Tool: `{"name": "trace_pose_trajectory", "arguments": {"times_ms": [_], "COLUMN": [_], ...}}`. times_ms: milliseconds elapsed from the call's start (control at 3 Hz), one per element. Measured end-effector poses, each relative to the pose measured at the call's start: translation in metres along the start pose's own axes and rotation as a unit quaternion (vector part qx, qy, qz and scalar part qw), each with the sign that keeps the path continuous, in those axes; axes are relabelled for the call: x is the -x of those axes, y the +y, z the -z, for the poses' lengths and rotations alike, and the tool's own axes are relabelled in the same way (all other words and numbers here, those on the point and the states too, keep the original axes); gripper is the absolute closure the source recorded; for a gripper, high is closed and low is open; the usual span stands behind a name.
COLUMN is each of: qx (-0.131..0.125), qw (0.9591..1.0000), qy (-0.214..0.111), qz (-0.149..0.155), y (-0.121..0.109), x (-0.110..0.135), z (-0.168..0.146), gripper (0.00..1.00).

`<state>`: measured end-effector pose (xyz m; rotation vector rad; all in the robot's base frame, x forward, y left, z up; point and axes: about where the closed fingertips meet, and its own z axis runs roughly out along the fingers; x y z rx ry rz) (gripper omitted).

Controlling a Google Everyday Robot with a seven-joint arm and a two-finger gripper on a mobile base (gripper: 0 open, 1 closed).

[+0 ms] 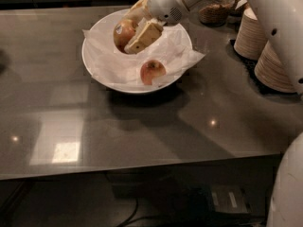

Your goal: Pick apple from white bowl

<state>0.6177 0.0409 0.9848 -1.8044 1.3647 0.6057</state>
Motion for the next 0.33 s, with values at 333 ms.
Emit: {"name": "trace_pose_trajectory", "arguments": {"times_ms": [333], "qx": [-0.004], "qw": [0.9999], "qy": [-0.010], "qz": [0.004], "y": [0.0017], "x": [0.0049], "z": [0.0061], "gripper": [1.00]}}
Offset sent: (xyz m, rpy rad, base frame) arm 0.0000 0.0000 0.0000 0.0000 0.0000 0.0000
